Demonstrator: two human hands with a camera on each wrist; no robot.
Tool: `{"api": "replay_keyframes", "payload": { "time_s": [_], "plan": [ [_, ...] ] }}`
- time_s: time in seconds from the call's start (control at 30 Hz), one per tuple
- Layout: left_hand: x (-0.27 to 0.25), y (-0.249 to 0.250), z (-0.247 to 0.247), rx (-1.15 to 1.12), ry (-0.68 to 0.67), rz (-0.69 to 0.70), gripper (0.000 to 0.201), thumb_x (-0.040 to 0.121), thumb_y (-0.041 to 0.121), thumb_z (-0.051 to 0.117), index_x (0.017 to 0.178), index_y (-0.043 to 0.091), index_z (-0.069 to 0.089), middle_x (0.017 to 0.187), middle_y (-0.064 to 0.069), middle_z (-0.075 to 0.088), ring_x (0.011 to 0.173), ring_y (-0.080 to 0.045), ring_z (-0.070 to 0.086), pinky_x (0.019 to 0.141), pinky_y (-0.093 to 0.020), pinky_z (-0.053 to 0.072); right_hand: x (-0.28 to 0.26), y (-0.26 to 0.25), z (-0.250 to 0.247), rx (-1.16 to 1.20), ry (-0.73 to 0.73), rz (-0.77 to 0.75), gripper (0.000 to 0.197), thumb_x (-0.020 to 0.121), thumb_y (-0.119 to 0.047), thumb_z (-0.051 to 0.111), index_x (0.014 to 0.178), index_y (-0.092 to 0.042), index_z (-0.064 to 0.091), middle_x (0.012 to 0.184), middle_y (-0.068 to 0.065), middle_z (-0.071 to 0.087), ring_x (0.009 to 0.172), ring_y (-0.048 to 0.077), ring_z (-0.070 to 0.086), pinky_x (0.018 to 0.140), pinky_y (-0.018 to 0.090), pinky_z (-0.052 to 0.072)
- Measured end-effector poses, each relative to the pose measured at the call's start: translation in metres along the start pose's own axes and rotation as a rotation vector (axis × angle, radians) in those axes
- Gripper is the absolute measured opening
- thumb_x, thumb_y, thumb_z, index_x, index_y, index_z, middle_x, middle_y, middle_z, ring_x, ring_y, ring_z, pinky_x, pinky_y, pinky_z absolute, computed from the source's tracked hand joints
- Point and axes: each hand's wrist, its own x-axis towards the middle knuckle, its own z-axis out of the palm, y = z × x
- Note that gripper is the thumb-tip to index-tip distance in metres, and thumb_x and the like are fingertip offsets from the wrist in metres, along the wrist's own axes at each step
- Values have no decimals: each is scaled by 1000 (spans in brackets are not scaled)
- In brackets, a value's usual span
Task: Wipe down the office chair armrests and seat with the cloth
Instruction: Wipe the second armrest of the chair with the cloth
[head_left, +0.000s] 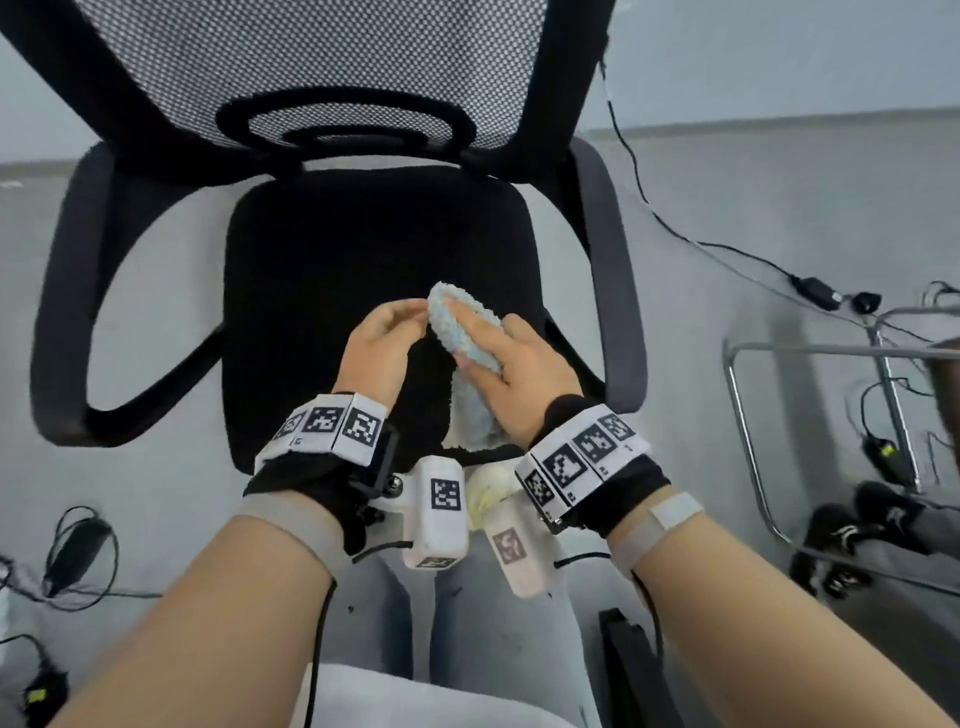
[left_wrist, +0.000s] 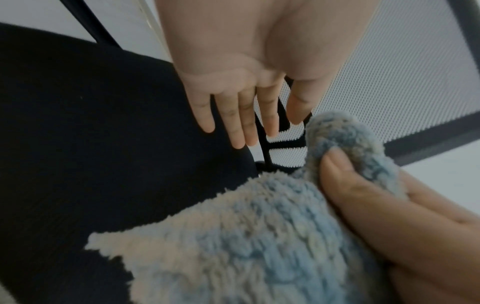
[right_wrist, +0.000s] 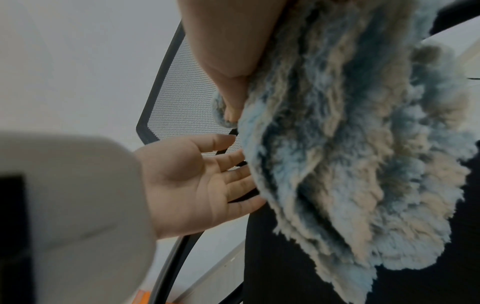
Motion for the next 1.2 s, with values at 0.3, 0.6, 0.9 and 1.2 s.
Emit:
{"api": "replay_keyframes", "payload": {
  "time_s": [0.3, 0.6, 0.9, 1.2],
  "plan": [
    [5, -3, 89, 96, -251, -88, 30, 96, 18, 37, 120, 15, 55, 114, 0, 63, 105, -12, 59, 85, -18, 43, -18, 76, -53, 80, 280, 241, 49, 95, -36, 39, 141, -41, 22, 99, 4, 41, 89, 24, 49, 84, 35, 44],
    [33, 8, 119, 117, -440, -159, 32, 95, 12, 41, 127, 14, 49, 115, -3, 60, 107, -13, 56, 99, -31, 41, 106, 114, -142, -150, 358, 205, 42, 94, -29, 44, 133, -41, 38, 116, 11, 41, 112, 37, 45, 102, 49, 36],
    [38, -30, 153, 372, -787, -92, 78, 73, 0, 70, 139, 19, 33, 137, 7, 47, 127, -4, 40, 97, -21, 32, 188, 114, -129, -248, 38, 275, 46, 88, -21, 53, 131, -26, 40, 132, 10, 42, 120, 34, 44, 91, 35, 41],
    [32, -42, 170, 429, -697, -24, 46, 81, 13, 63, 123, 6, 46, 113, -4, 60, 107, -18, 55, 98, -31, 44, 156, 134, -109, 181, 154, 236, 43, 83, -40, 57, 122, -24, 50, 116, 6, 53, 105, 24, 54, 89, 31, 42]
  ]
}}
